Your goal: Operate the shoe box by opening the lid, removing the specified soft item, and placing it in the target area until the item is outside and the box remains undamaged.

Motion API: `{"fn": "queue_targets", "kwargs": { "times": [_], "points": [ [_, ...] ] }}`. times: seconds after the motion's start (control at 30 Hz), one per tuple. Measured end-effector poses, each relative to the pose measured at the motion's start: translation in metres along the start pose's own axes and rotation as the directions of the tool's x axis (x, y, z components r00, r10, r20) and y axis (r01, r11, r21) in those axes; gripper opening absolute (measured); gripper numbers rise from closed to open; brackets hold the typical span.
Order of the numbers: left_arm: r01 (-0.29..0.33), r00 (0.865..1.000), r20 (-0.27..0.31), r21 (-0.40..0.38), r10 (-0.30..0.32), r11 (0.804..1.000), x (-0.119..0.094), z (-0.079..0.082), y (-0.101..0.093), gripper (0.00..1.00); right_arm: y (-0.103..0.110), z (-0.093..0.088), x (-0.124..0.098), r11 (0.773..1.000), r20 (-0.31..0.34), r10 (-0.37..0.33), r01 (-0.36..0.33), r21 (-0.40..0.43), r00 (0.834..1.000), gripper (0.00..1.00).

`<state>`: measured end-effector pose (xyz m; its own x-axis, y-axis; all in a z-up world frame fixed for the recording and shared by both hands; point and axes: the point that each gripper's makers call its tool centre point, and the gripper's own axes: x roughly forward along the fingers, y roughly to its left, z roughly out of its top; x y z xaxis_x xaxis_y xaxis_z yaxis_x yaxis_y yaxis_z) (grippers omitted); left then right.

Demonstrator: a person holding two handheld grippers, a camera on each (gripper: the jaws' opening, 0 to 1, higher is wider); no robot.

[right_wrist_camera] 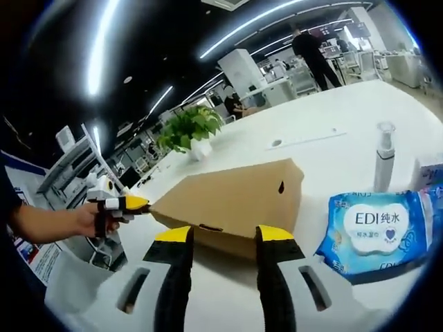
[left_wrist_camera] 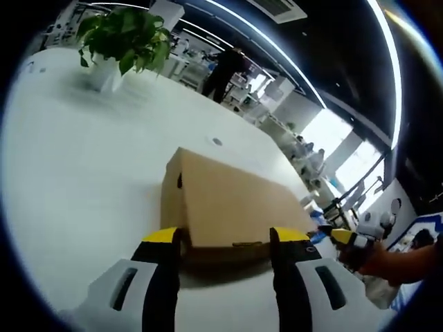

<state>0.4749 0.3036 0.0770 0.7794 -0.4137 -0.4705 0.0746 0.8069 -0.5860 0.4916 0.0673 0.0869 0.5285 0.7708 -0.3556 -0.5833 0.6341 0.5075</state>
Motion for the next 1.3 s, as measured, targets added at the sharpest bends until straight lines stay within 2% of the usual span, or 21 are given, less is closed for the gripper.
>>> {"fn": "queue_targets", "kwargs": {
  "times": [0.3, 0.57, 1.3],
  "points": [
    [-0.016, 1.000, -0.024, 0.004, 0.016, 1.000, 0.007, -0.008, 0.008, 0.53, -0.011, -0.015, 0.005, 1.000, -0.041, -0.014, 0.013, -0.026, 0.999, 0.31],
    [-0.021, 0.999, -0.024, 0.008, 0.021, 1.000, 0.010, -0.008, 0.011, 0.52, -0.012, -0.012, 0.004, 0.999, -0.043, -0.017, 0.015, -0.035, 0.999, 0.28],
    [-0.007, 0.998, -0.056, 0.023, 0.008, 1.000, 0.024, -0.005, 0.003, 0.51, -0.030, -0.003, 0.003, 0.998, -0.042, -0.045, 0.043, -0.044, 0.998, 0.28]
  ]
}}
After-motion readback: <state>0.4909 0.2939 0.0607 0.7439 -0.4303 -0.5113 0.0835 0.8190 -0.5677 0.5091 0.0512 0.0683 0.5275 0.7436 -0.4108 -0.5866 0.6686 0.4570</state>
